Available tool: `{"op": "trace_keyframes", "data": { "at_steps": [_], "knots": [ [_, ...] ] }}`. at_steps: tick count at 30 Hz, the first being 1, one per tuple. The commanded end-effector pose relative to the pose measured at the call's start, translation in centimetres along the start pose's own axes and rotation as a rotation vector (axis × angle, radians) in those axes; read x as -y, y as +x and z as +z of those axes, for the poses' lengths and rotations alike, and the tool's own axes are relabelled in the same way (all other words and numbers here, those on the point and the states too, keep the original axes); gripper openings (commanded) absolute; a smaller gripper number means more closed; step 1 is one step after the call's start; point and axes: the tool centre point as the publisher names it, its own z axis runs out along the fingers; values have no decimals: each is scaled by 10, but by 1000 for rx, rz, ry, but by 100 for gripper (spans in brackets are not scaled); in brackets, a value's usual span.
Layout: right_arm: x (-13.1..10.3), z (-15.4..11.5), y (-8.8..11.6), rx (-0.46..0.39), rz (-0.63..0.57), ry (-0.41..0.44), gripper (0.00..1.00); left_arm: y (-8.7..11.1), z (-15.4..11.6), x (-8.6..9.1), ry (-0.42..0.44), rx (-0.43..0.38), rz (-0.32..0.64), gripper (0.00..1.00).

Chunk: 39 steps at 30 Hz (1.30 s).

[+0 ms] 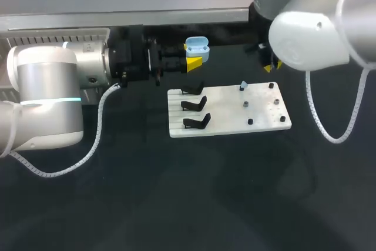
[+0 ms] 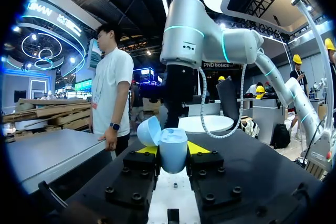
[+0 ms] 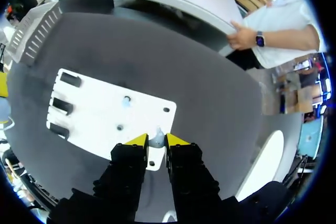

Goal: Pick up each earbud case from the left stands, insert the matching earbuds, close the lid, and place the case in the box.

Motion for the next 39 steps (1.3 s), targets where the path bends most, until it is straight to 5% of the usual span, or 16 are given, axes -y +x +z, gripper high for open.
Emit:
{"op": "trace_keyframes", "data": {
  "at_steps": [1,7,20,28,39],
  "knots": [
    [-9,-52,22,20,1,2,0,0,0,2,-9,4,4,0],
    [-25,-80,36,-7,1,-9,0,0,0,2,-9,4,4,0],
    [-25,-80,36,-7,1,-9,0,0,0,2,-9,4,4,0],
    [-41,-88,26,-41,621,71,0,0,0,2,-9,4,4,0],
    [-69,-103,28,-69,964,72,0,0,0,2,-9,4,4,0]
  ]
}}
